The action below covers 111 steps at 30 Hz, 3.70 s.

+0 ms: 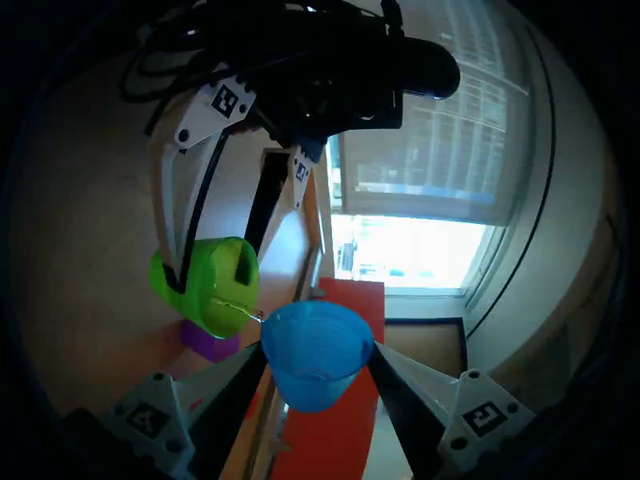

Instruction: Pour water

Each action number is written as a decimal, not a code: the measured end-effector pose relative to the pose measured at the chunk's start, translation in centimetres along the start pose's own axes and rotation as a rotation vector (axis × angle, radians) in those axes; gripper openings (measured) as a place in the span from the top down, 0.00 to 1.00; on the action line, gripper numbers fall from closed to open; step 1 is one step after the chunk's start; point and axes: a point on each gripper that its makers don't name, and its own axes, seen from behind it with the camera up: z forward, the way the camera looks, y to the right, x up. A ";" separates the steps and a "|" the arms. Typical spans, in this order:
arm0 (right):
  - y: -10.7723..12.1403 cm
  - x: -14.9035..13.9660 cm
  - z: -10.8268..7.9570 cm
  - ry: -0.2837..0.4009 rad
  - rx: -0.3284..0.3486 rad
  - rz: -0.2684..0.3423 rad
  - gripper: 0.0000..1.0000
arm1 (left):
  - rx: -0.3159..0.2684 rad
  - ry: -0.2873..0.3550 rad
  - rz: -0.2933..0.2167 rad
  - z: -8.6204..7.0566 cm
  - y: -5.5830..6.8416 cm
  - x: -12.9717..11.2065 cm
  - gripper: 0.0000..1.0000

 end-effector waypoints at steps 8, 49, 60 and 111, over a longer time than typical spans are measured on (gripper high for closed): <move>0.2 0.2 0.1 0.002 -0.006 -0.031 0.09 | -0.001 0.002 0.000 0.1 0.2 0.1 0.14; -0.2 0.7 0.1 0.017 -0.004 -0.004 0.09 | -0.003 0.001 0.000 0.0 0.0 0.2 0.14; -0.6 0.5 -0.2 0.029 0.007 0.288 0.09 | 0.002 -0.007 0.001 -0.1 -0.3 0.3 0.14; -7.1 -2.8 -3.5 0.006 0.161 1.494 0.09 | 0.038 -0.019 0.010 -1.4 -1.8 0.9 0.14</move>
